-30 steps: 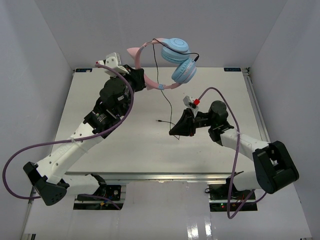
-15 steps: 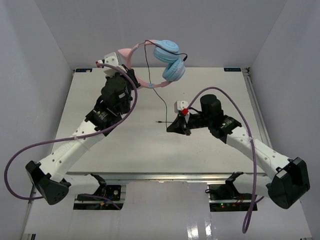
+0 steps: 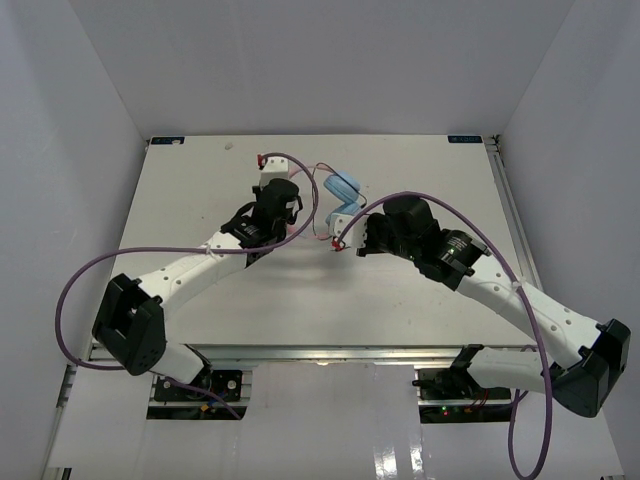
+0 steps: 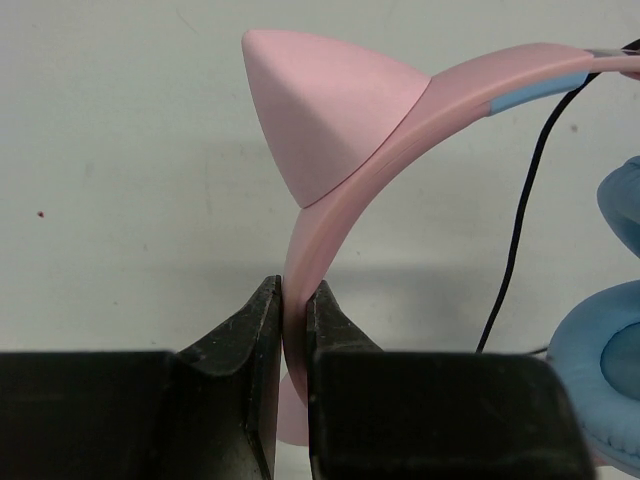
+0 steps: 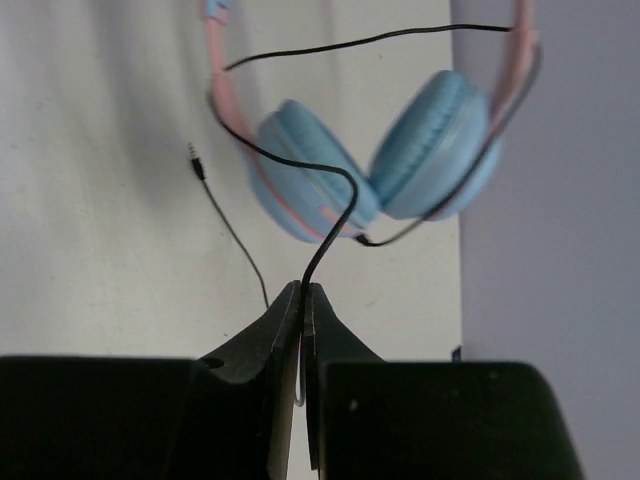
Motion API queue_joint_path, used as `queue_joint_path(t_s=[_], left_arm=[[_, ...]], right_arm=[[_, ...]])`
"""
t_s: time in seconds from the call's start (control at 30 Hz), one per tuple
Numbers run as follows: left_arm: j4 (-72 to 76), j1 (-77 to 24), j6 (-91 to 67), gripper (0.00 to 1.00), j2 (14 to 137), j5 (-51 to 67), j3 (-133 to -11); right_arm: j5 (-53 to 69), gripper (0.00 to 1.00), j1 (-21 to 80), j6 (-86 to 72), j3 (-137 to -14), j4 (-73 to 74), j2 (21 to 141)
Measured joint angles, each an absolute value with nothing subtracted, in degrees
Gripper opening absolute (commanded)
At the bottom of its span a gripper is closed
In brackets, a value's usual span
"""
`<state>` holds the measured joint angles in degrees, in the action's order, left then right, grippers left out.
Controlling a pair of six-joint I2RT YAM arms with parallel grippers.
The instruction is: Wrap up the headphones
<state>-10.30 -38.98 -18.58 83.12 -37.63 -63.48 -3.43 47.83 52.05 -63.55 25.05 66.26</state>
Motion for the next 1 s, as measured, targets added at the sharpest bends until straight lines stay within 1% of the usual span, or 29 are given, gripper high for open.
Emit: queue_joint_path(t_s=[0.27,0.43,0.53,0.63,0.8,1.0], left_arm=[[-12.47,-38.94,-20.73,0.00,87.50,-25.83,-61.90],[-12.13,-38.89,-20.64,0.00,87.92,-16.53,-61.30],[-10.33,-38.87,-20.14,0.00,87.67,-10.68,-60.08],[-8.49,-38.78,-19.22,0.00,86.73,-4.19,-57.63],[-7.35,-38.71,-16.34,0.00,83.43,4.22,-55.38],[-6.82,-38.52,-12.76,0.00,78.11,9.84,-54.13]], right_arm=[[-11.77,0.08,47.92,57.65,-63.55,22.45,65.98],[-13.15,0.08,47.84,59.57,-63.23,19.17,65.98],[-11.67,0.09,46.56,59.79,-62.34,17.03,66.00],[-6.64,0.09,43.11,58.67,-61.95,16.46,66.33],[5.38,0.10,35.82,55.63,-61.33,16.34,68.52],[24.34,0.11,26.16,51.78,-61.28,16.03,71.38]])
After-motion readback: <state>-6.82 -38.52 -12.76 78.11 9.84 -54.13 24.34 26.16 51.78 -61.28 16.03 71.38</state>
